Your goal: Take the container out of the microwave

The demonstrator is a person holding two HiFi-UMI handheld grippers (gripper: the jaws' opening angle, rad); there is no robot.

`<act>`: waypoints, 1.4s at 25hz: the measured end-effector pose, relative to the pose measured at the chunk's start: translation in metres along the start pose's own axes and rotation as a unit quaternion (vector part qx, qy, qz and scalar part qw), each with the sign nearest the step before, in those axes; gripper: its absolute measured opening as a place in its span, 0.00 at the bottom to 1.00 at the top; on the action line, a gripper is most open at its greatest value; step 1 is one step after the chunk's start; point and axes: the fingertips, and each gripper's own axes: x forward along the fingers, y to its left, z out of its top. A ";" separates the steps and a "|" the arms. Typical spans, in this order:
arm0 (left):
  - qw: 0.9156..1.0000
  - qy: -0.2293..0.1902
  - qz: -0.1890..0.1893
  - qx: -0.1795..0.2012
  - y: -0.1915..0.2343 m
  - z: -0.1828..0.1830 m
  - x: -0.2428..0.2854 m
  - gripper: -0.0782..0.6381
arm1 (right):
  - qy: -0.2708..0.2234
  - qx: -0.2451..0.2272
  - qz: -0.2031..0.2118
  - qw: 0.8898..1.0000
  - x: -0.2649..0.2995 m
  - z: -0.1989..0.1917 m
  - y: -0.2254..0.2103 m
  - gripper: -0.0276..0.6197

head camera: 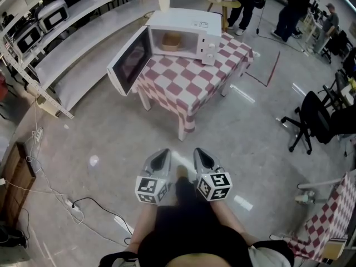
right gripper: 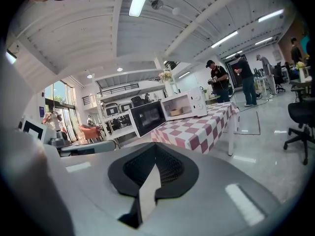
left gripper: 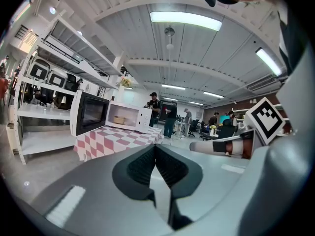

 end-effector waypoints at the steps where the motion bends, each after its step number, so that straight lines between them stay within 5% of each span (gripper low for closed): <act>1: 1.000 0.001 0.002 -0.001 0.003 0.000 0.003 0.12 | 0.002 0.000 0.002 1.000 0.005 0.001 -0.001 0.04; 35: 0.999 -0.002 0.054 -0.004 0.090 0.034 0.145 0.12 | 0.025 -0.003 0.053 0.998 0.163 0.058 -0.067 0.04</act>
